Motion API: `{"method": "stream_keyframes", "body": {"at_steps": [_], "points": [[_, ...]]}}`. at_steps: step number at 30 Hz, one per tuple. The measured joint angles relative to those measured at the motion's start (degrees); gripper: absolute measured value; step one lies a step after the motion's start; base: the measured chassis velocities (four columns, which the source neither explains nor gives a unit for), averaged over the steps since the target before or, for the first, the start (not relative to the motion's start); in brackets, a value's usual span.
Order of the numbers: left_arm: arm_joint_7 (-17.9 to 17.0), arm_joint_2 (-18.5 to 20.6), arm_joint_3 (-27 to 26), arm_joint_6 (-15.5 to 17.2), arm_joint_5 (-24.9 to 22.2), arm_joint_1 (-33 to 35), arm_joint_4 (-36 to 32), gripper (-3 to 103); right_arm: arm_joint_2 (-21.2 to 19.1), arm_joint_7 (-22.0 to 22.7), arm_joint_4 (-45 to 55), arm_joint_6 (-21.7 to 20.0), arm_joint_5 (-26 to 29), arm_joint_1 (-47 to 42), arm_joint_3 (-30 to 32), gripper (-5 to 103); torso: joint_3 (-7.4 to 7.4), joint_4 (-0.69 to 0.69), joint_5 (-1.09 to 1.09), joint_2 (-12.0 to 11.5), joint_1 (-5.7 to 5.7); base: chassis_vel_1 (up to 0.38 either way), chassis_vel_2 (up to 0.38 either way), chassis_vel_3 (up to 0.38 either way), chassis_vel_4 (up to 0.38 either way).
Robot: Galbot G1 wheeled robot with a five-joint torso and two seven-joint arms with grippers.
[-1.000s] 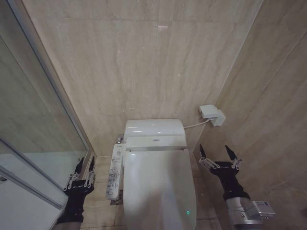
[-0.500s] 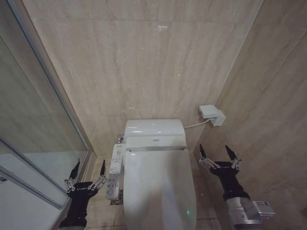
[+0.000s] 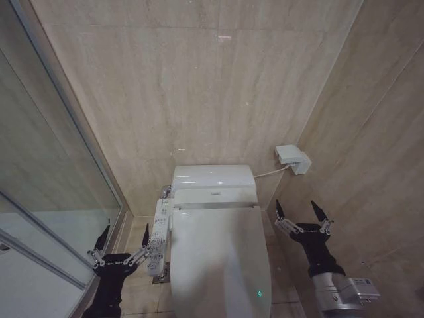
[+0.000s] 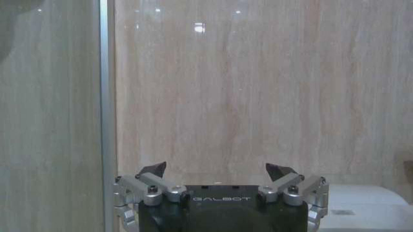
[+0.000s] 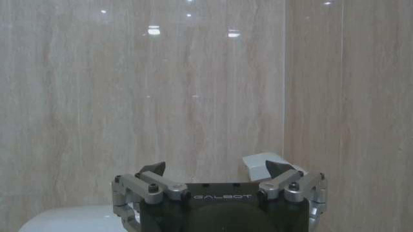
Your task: Open the toilet lid, clean the toilet bowl with a toilet brush, close the toilet lid, and flush.
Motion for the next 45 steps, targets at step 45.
{"method": "stream_keyframes", "body": {"at_steps": [45], "points": [[-2.5,-1.4,1.3,2.7,0.9,1.7,-1.4,100,0.0,0.0,0.0,0.0,0.0,0.0,0.0,100,0.0,0.0,0.0,0.0,0.0,0.0,0.0,0.0,0.0]]}}
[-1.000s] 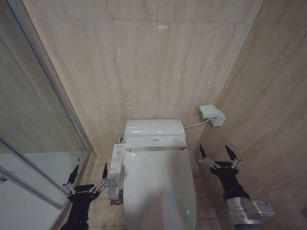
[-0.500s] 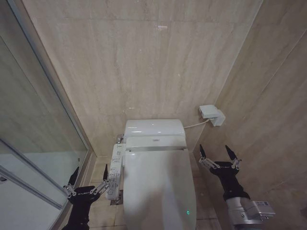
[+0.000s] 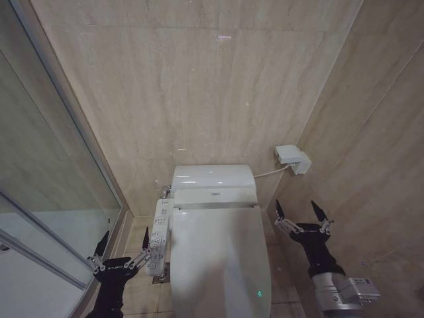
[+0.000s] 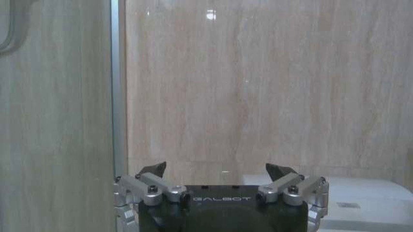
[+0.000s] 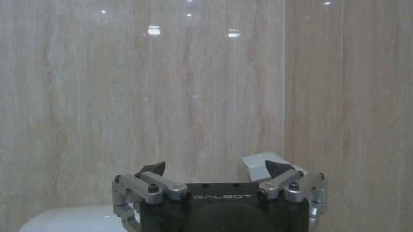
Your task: Open the toilet lid, clean the toilet bowl with a toilet brush, close the toilet lid, and flush.
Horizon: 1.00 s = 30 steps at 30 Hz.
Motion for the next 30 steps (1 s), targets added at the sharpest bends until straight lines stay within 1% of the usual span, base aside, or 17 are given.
{"method": "stream_keyframes", "body": {"at_steps": [19,24,26,30], "points": [[0.0,0.0,0.0,0.0,0.0,0.0,0.0,100,0.0,0.0,0.0,0.0,0.0,0.0,0.0,100,0.0,0.01,0.0,0.0,0.02,0.009,-0.007,-0.008,0.01],[0.0,0.0,0.0,0.0,0.0,0.0,0.0,100,0.0,0.0,0.0,0.0,0.0,0.0,0.0,100,0.01,0.01,0.0,0.0,0.02,0.102,-0.117,-0.126,0.114],[0.0,0.0,0.0,0.0,0.0,0.0,0.0,100,0.0,0.0,0.0,0.0,0.0,0.0,0.0,100,0.01,-0.02,0.01,0.0,0.01,0.175,-0.178,-0.174,0.179],[0.0,0.0,0.0,0.0,0.0,0.0,0.0,100,0.0,0.0,0.0,0.0,0.0,0.0,0.0,100,0.0,0.0,0.01,0.0,0.0,0.226,-0.202,-0.213,0.204]]}}
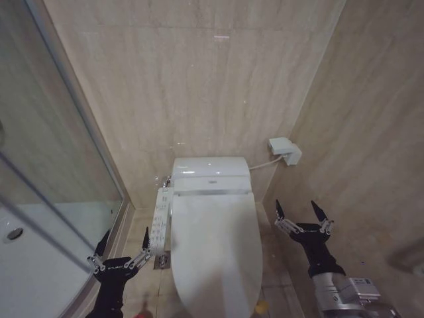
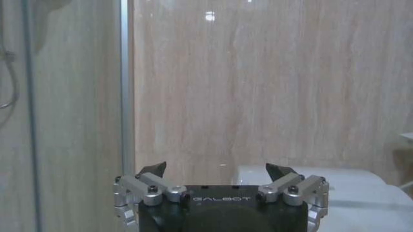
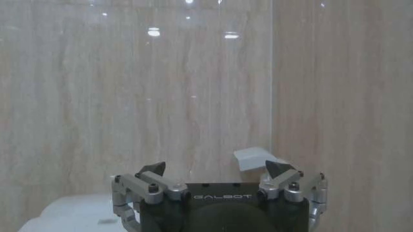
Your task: Open the toilet lid, clean the toilet bowl with a toilet brush, close the toilet lid, and flush.
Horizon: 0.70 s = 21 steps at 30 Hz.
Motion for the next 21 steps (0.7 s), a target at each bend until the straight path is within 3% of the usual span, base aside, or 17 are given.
{"method": "stream_keyframes", "body": {"at_steps": [10,21], "points": [[0.0,0.0,0.0,0.0,0.0,0.0,0.0,100,0.0,0.0,0.0,0.0,0.0,0.0,0.0,100,0.01,0.01,-0.01,0.0,0.01,0.272,-0.274,-0.27,0.282],[0.0,0.0,0.0,0.0,0.0,0.0,0.0,100,0.0,0.0,0.0,0.0,0.0,0.0,0.0,100,0.0,0.0,0.01,0.0,0.0,0.358,-0.374,-0.364,0.364]]}}
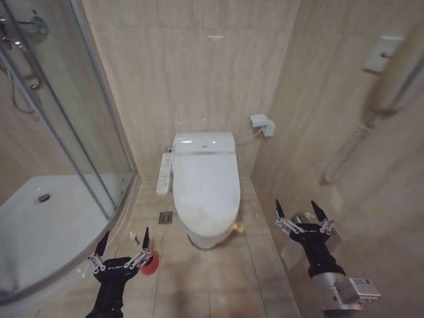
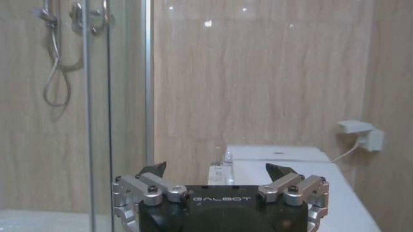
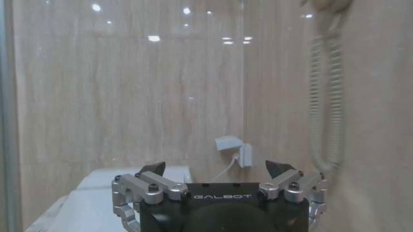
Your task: Open the toilet lid, clean the toilet bowl with a toilet brush, close the toilet lid, and flush.
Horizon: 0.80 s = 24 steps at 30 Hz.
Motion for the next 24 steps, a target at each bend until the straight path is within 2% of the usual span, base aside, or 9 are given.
{"method": "stream_keyframes", "body": {"at_steps": [1,4,8,24], "points": [[0.0,0.0,0.0,0.0,0.0,0.0,0.0,100,0.0,0.0,0.0,0.0,0.0,0.0,0.0,100,-0.04,-0.03,0.01,0.0,-0.06,0.286,-0.311,-0.304,0.294],[0.0,0.0,0.0,0.0,0.0,0.0,0.0,100,0.0,0.0,0.0,0.0,0.0,0.0,0.0,100,-0.01,-0.01,-0.02,0.0,-0.04,0.271,-0.302,-0.283,0.281],[0.0,0.0,0.0,0.0,0.0,0.0,0.0,100,0.0,0.0,0.0,0.0,0.0,0.0,0.0,100,-0.02,0.0,-0.01,0.0,-0.05,0.095,-0.102,-0.117,0.116],[0.0,0.0,0.0,0.0,0.0,0.0,0.0,100,0.0,0.0,0.0,0.0,0.0,0.0,0.0,100,0.0,-0.01,-0.01,0.0,0.0,-0.03,0.039,0.026,-0.025]]}}
